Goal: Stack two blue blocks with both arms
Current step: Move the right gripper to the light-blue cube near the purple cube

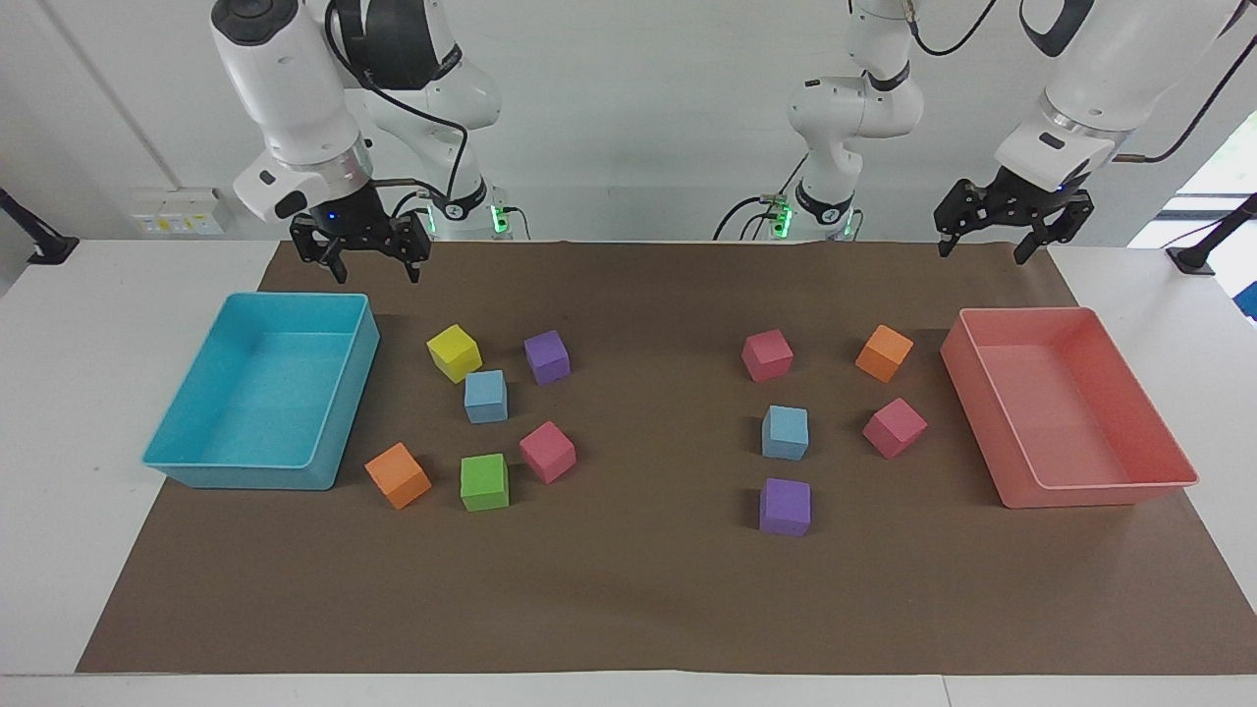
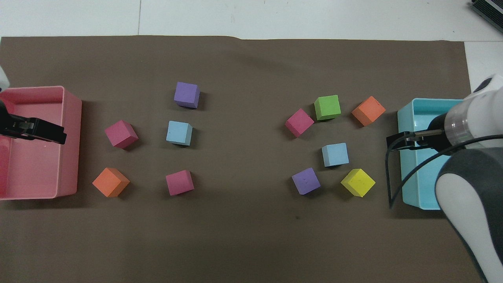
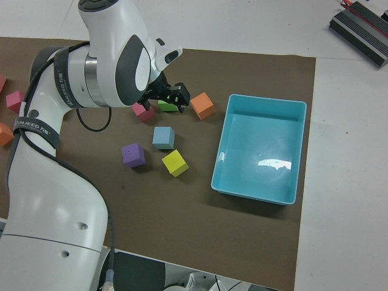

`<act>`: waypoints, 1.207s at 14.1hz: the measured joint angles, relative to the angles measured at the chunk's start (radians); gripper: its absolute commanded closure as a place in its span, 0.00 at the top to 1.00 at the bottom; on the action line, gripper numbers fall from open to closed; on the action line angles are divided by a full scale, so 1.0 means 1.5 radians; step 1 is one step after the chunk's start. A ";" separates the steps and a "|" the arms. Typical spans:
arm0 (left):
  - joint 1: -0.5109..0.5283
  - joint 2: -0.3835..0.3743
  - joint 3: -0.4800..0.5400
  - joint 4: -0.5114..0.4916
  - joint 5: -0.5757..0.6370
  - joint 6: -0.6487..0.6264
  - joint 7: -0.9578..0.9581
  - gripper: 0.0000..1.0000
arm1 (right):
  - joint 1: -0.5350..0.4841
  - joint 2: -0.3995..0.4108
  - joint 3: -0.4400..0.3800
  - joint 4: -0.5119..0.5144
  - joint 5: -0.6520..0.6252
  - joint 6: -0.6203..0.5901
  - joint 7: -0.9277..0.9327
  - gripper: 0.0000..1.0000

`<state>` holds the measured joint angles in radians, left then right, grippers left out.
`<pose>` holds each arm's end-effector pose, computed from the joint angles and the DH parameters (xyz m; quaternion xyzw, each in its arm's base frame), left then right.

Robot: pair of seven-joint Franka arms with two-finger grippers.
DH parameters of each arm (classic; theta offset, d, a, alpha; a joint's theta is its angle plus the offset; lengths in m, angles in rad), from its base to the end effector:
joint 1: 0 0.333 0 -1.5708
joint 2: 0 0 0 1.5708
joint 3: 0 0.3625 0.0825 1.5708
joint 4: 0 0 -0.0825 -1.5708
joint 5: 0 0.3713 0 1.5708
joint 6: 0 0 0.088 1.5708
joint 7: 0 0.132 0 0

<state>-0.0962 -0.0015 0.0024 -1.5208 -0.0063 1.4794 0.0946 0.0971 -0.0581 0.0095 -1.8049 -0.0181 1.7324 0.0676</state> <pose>0.5288 -0.0506 0.6617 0.9953 -0.0943 -0.0199 0.0031 0.5246 0.0542 0.5827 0.9997 0.0210 -0.0064 0.0098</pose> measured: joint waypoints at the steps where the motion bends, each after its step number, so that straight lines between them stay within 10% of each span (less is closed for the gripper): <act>1: 0.000 0.002 -0.001 0.003 0.000 0.000 0.000 1.00 | 0.008 0.010 0.000 -0.006 0.000 0.019 0.002 1.00; 17: 0.000 0.002 -0.006 0.006 0.000 0.000 0.002 1.00 | 0.055 0.132 0.001 -0.178 0.021 0.305 0.082 1.00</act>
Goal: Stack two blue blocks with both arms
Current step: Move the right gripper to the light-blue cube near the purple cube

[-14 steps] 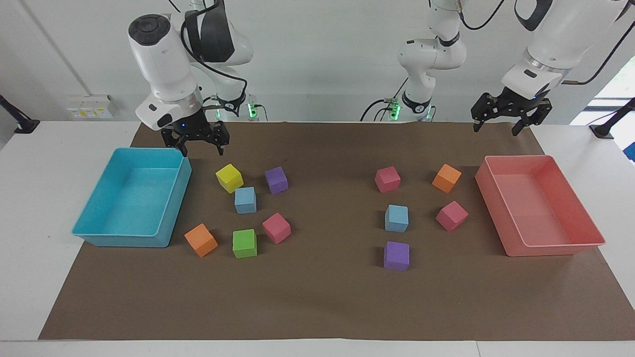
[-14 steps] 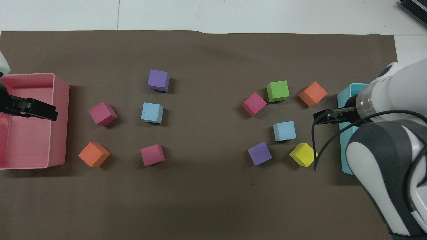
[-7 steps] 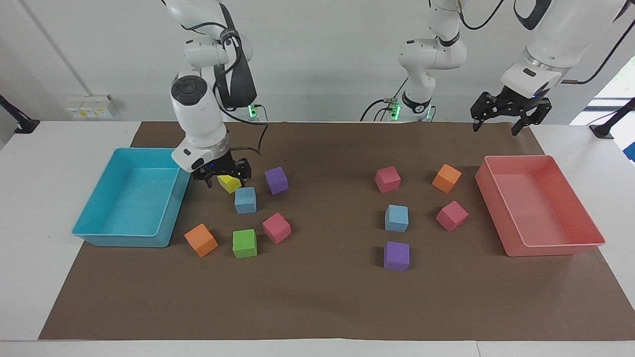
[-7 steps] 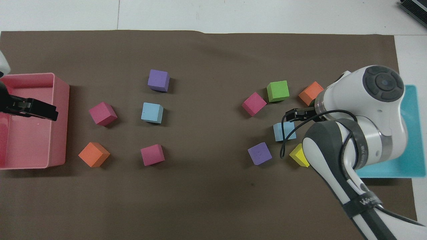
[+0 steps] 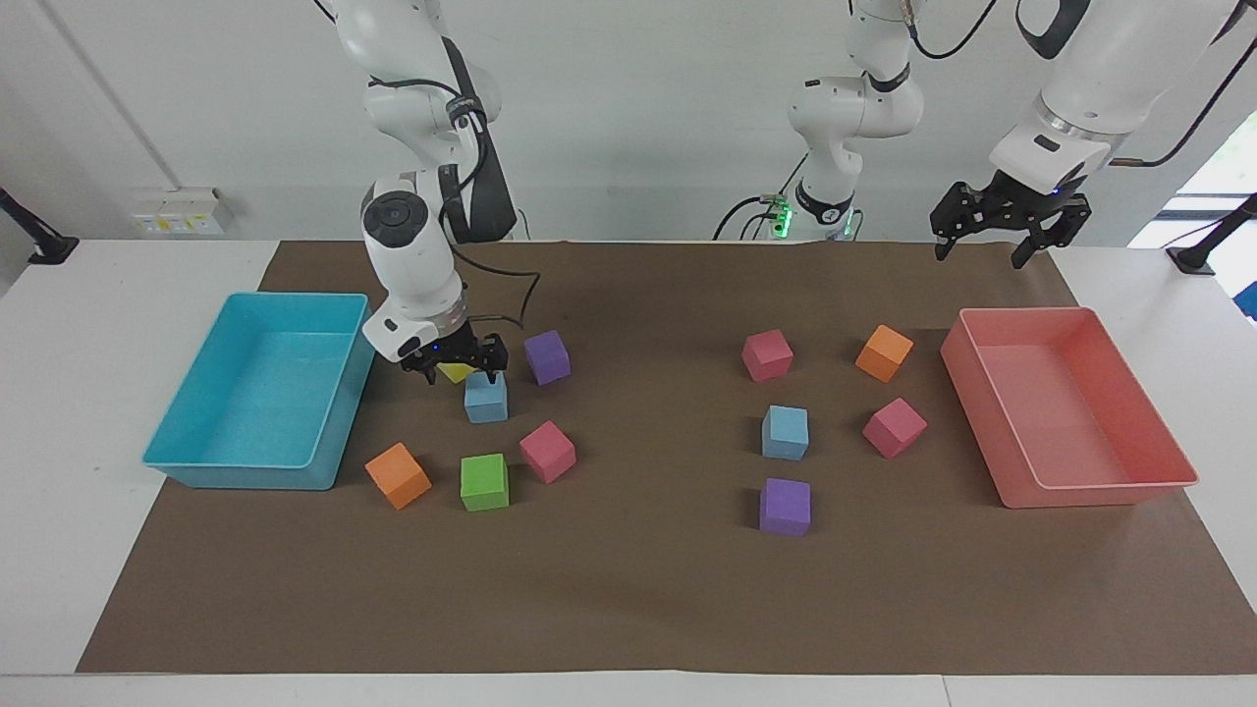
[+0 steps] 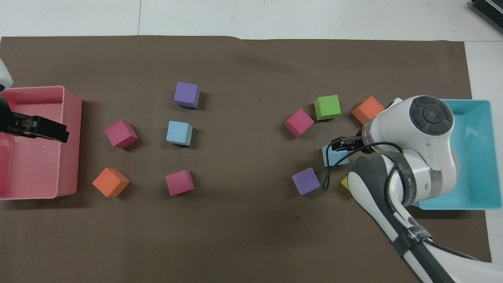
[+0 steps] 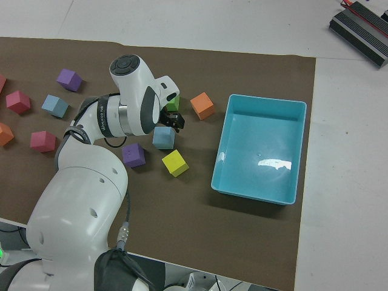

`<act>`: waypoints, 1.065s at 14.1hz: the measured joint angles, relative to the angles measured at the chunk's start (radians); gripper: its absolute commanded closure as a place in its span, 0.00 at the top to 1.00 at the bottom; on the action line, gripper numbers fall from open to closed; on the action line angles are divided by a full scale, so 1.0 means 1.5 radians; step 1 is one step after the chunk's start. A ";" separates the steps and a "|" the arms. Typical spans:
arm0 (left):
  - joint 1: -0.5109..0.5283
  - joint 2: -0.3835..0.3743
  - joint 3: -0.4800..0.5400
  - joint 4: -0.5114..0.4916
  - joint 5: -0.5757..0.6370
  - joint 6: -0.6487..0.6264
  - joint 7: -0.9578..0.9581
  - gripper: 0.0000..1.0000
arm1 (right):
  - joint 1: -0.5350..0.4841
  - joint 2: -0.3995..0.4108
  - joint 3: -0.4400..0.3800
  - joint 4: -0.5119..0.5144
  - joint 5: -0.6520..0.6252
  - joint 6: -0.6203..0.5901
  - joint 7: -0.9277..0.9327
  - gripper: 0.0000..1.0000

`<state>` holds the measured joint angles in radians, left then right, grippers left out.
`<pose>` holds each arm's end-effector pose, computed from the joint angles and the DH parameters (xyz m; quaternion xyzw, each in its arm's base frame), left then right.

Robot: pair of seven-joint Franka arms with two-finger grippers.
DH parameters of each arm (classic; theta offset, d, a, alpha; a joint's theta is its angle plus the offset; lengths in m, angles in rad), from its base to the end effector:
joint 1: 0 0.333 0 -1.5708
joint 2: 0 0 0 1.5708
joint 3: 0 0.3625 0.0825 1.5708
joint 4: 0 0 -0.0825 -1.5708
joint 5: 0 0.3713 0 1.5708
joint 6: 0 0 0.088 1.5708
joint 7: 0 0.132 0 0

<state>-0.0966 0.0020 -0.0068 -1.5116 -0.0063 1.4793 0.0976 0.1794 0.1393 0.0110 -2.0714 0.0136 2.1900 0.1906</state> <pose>0.5297 -0.0558 0.6640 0.9948 -0.1005 -0.0172 0.0031 0.5541 0.1074 0.3912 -0.9999 0.0041 0.0113 0.0042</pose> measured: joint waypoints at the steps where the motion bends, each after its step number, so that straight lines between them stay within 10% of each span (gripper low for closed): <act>1: 0.000 0.000 0.000 0.000 0.000 0.000 0.000 1.00 | 0.003 0.009 0.000 -0.002 0.002 0.014 0.000 1.00; 15: 0.000 0.000 -0.002 0.000 0.000 0.000 0.000 1.00 | 0.023 0.028 0.000 -0.091 0.003 0.127 -0.007 1.00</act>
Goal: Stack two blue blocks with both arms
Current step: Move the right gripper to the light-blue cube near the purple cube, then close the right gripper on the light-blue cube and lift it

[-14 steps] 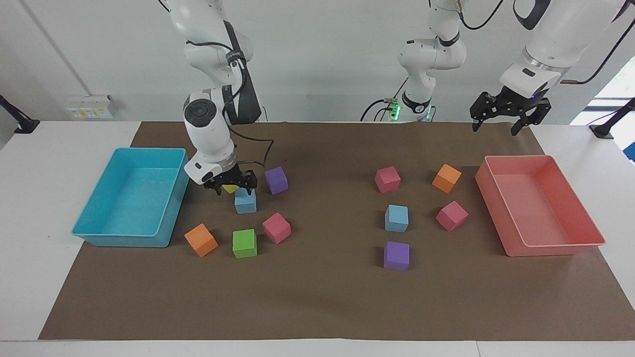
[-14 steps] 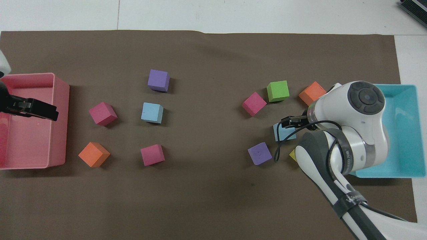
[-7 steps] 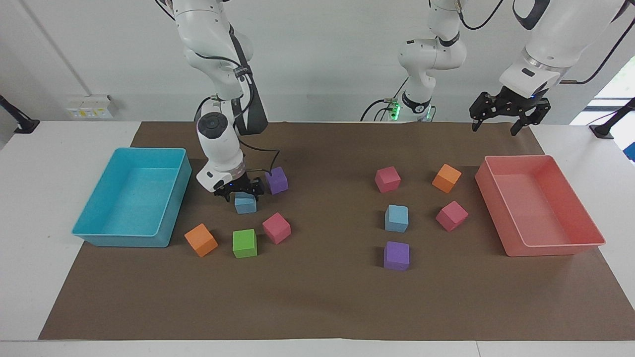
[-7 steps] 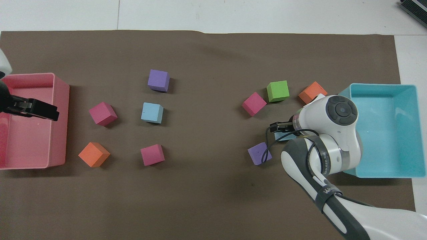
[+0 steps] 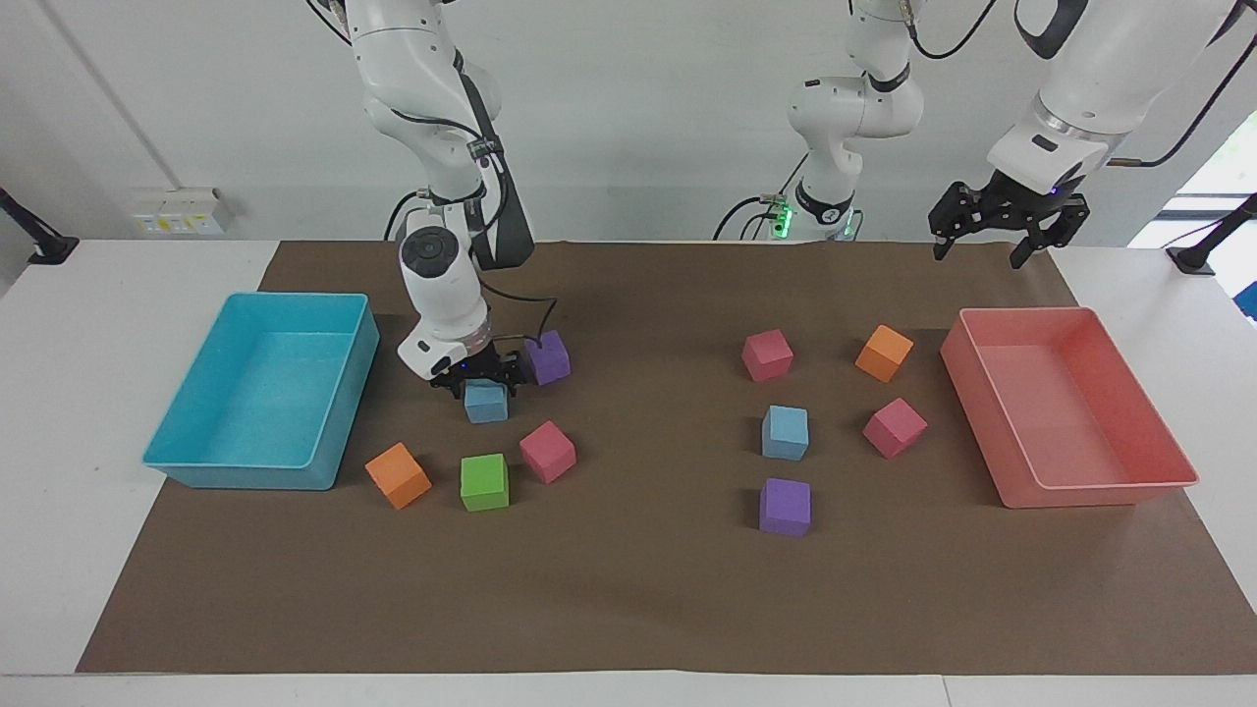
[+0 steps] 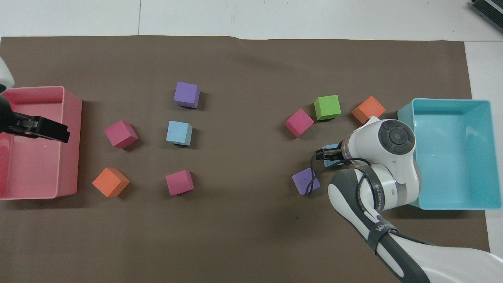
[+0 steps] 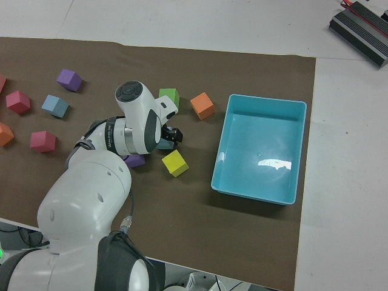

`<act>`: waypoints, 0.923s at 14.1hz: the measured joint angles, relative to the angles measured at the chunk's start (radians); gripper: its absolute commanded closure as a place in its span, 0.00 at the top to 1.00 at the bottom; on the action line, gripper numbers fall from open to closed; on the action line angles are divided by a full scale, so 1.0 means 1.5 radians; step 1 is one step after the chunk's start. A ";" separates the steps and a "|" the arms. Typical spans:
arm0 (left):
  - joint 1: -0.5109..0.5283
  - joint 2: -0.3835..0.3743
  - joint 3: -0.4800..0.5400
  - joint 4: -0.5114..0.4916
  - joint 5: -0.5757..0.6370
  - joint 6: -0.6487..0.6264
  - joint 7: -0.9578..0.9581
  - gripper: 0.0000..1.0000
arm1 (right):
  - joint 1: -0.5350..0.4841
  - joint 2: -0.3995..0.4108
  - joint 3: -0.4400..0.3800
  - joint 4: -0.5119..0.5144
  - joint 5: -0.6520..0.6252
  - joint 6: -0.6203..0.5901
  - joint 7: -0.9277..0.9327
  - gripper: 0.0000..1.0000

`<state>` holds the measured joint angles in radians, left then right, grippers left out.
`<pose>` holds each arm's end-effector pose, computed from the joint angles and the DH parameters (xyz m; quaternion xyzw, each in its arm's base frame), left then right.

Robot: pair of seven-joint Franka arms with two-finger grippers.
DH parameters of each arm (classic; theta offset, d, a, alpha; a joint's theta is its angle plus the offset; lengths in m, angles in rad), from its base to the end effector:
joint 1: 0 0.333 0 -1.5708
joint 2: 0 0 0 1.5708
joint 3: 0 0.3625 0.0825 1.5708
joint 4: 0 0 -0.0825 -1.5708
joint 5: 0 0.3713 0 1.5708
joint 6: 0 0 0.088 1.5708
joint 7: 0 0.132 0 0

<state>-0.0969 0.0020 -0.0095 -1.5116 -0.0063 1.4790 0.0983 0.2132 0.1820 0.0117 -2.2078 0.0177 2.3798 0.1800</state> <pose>0.5295 -0.0574 0.6640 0.9946 -0.1024 -0.0173 0.0031 0.5334 0.1224 0.3268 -0.9998 -0.0159 0.0063 0.0060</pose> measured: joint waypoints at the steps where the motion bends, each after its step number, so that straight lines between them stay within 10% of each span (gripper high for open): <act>1: 0.000 0.000 0.000 0.000 0.000 0.000 0.000 1.00 | 0.000 0.000 0.000 -0.002 0.000 0.000 -0.005 1.00; 2: 0.000 0.000 0.000 0.000 0.000 0.000 0.000 1.00 | 0.000 0.000 0.000 -0.004 0.000 0.002 -0.008 0.88; 4: 0.000 0.000 -0.001 0.000 0.000 0.000 0.000 1.00 | 0.000 0.000 0.000 -0.008 0.000 0.011 -0.011 0.04; 13: 0.000 0.000 -0.001 0.000 0.000 0.000 0.000 1.00 | 0.000 -0.004 -0.001 -0.001 0.000 0.011 -0.026 0.00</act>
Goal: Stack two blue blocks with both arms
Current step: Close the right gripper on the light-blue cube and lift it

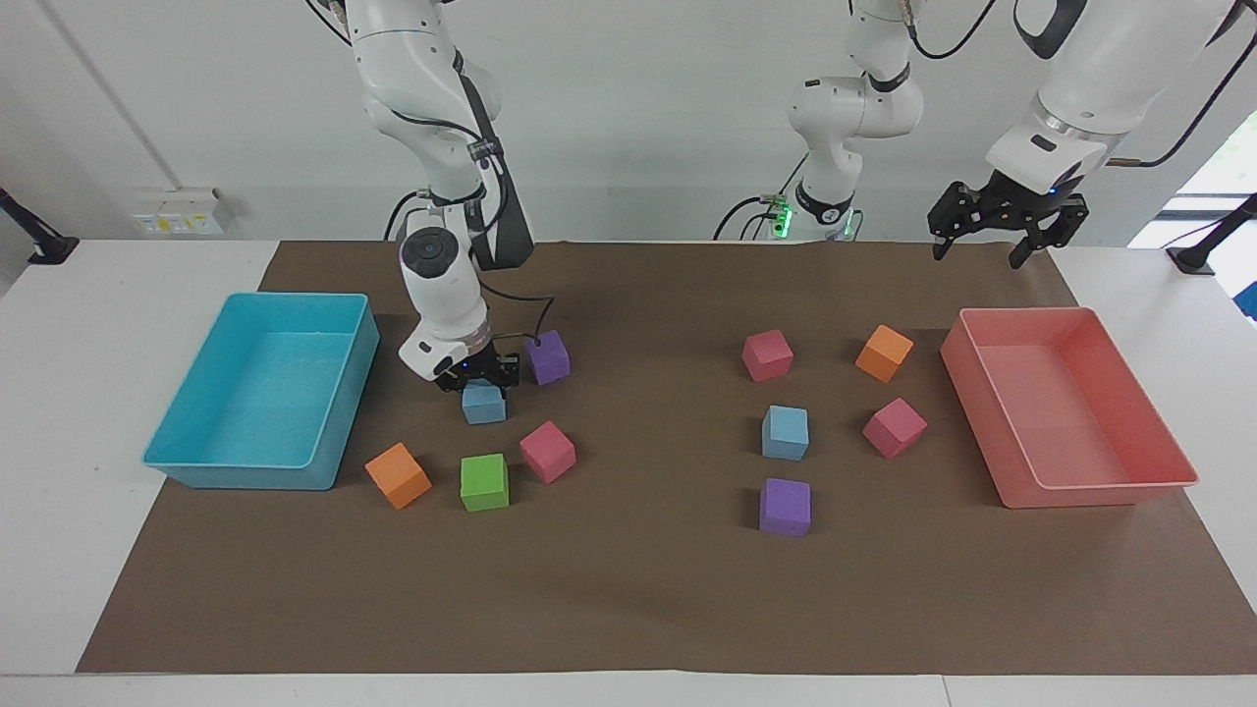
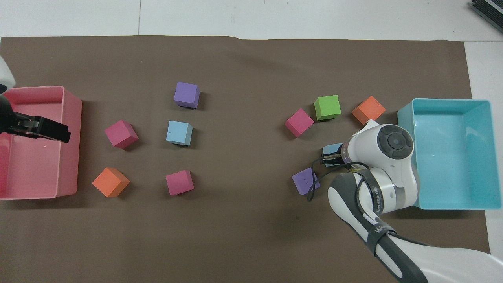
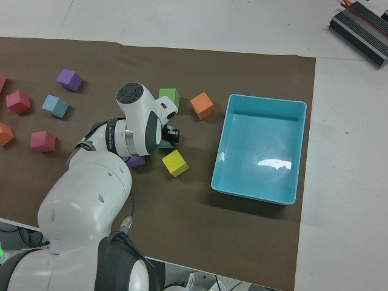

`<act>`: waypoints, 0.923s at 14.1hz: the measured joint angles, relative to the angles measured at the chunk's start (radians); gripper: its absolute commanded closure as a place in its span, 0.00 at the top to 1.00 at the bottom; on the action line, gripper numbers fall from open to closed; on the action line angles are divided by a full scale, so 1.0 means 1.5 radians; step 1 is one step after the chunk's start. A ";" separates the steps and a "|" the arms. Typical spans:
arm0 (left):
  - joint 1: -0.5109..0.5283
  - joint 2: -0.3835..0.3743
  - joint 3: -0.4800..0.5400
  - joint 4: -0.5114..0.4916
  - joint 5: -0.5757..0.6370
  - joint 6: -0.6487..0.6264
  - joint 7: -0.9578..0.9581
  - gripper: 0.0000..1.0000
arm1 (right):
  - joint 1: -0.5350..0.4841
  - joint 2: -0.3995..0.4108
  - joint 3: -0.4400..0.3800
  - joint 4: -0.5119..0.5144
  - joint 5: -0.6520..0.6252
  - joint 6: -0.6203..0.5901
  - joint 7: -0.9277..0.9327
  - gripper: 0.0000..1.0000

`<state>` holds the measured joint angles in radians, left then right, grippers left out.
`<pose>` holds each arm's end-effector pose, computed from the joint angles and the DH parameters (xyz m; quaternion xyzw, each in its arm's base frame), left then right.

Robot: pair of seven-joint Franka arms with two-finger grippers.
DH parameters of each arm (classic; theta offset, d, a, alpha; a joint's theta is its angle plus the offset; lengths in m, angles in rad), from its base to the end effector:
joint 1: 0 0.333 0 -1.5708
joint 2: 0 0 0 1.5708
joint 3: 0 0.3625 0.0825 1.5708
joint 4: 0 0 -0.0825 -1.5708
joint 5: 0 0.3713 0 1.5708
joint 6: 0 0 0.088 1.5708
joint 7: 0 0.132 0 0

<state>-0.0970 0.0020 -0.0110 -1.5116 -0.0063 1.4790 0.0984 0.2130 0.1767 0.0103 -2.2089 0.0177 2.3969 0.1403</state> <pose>0.5294 -0.0583 0.6640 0.9945 -0.1032 -0.0173 0.0031 0.5355 0.1220 0.3308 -0.9993 -0.0349 -0.0043 0.0078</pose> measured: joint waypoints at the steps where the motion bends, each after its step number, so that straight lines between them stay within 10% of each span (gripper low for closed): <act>1: 0.000 0.000 0.000 0.000 0.000 0.000 0.000 1.00 | 0.000 -0.005 0.000 0.008 0.000 -0.006 0.000 0.00; 13: 0.000 0.000 0.000 0.000 0.000 0.000 0.000 1.00 | 0.012 -0.092 -0.001 0.162 -0.008 -0.247 0.015 0.00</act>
<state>-0.0971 0.0020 -0.0113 -1.5116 -0.0063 1.4790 0.0985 0.2316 0.0383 0.0089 -1.9653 0.0064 2.0270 0.1630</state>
